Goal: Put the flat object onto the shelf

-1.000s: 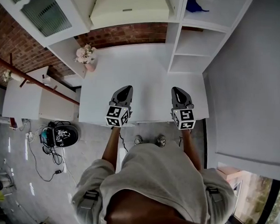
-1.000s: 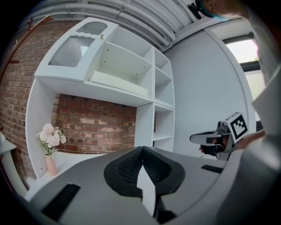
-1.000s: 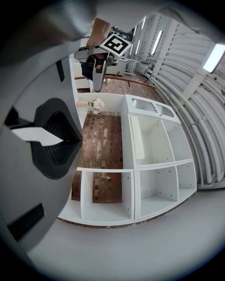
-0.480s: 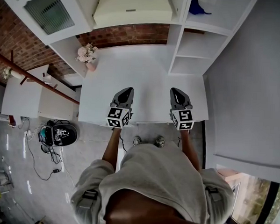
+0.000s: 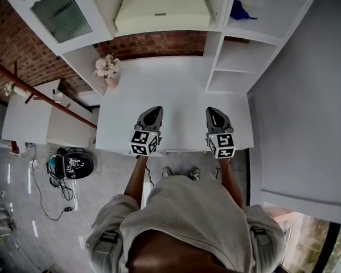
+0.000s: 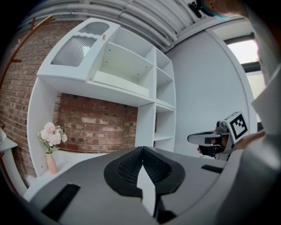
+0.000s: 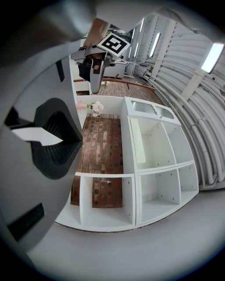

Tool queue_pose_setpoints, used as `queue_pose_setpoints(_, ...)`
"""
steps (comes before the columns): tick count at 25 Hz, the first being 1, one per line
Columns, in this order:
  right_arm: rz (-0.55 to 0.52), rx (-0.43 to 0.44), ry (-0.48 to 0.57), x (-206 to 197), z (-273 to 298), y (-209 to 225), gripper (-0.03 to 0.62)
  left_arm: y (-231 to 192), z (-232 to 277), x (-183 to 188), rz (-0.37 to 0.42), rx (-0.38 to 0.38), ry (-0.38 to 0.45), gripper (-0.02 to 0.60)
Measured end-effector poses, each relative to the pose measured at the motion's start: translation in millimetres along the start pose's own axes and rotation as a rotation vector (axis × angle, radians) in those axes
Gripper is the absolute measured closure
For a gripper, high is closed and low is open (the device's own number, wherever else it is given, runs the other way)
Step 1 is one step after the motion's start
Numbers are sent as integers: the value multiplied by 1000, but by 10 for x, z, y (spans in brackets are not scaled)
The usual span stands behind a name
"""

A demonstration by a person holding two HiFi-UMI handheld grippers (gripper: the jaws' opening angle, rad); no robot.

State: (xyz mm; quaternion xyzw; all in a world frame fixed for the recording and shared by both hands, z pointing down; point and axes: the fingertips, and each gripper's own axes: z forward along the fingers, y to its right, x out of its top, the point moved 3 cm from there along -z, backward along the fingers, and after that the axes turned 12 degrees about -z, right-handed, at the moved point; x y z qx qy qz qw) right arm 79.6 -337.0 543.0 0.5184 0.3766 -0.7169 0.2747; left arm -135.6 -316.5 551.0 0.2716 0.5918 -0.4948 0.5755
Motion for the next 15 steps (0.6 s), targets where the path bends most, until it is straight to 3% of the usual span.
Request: queue_pose_setpoints(15, 4, 7, -2, -10, 27, 10, 566, 14, 53, -35, 5, -7, -8, 566)
